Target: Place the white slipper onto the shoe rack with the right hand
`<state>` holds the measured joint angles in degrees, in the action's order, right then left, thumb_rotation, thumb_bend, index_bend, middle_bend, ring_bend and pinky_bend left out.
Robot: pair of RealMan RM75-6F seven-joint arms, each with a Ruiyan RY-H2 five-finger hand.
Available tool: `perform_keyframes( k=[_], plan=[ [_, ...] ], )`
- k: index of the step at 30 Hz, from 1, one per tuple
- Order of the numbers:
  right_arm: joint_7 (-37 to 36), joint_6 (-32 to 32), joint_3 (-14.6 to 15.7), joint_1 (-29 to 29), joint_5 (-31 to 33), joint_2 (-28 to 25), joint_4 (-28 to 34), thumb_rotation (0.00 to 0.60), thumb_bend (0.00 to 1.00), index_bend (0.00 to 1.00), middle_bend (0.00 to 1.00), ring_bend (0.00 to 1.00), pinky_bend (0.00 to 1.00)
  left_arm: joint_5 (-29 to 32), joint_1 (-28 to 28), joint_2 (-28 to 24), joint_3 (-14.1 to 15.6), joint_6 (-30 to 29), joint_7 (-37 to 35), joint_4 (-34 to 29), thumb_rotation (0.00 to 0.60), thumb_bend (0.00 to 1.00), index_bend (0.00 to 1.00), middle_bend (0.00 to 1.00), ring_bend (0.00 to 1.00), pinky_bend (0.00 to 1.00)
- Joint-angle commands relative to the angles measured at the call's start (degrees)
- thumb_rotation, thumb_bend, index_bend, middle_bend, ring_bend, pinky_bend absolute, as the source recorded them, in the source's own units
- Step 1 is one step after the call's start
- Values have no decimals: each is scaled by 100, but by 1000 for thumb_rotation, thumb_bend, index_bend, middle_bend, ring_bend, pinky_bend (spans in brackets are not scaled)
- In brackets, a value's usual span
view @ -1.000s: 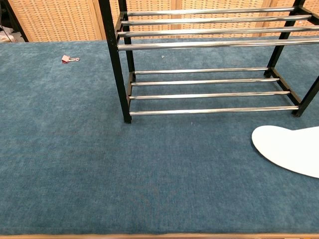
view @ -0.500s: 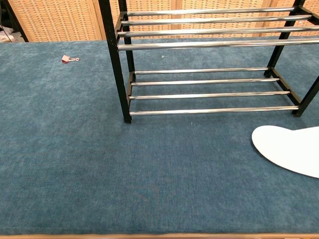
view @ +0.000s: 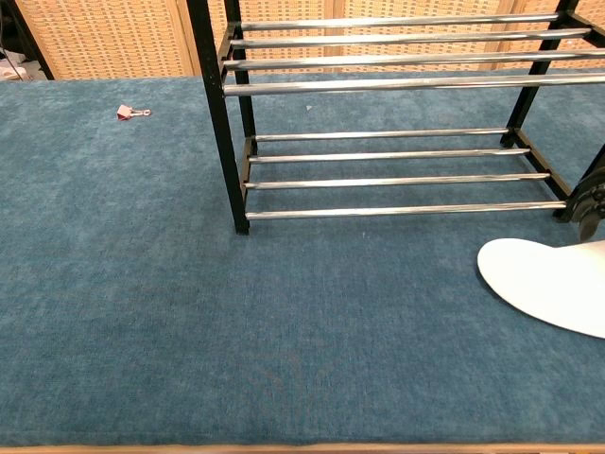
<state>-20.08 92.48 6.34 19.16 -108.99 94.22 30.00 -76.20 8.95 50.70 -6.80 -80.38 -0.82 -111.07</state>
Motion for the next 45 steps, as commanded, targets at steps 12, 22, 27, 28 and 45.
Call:
perform_keyframes(
  k=[12,22,27,28,45],
  plan=[
    [-252,330,82,77,62,401,-529,600,160,538,486,326,407,20,-6,-8,-11,-2,-41,10,600,83,0,0,0,0],
    [-406,423,138,104,140,587,-854,600,255,597,528,363,449,25,-8,-9,-11,0,-43,6,600,84,0,0,0,0],
    [-478,474,165,102,181,628,-945,600,376,599,532,371,453,24,-4,-7,-8,11,-31,5,600,84,0,0,0,0],
    [-486,473,169,103,187,632,-957,600,401,599,532,371,454,22,-2,-6,-7,13,-29,4,600,84,0,0,0,0],
    [-520,773,236,142,240,699,-1094,600,418,626,558,400,477,42,9,3,-11,31,-4,-6,600,83,0,0,0,0]
  ],
)
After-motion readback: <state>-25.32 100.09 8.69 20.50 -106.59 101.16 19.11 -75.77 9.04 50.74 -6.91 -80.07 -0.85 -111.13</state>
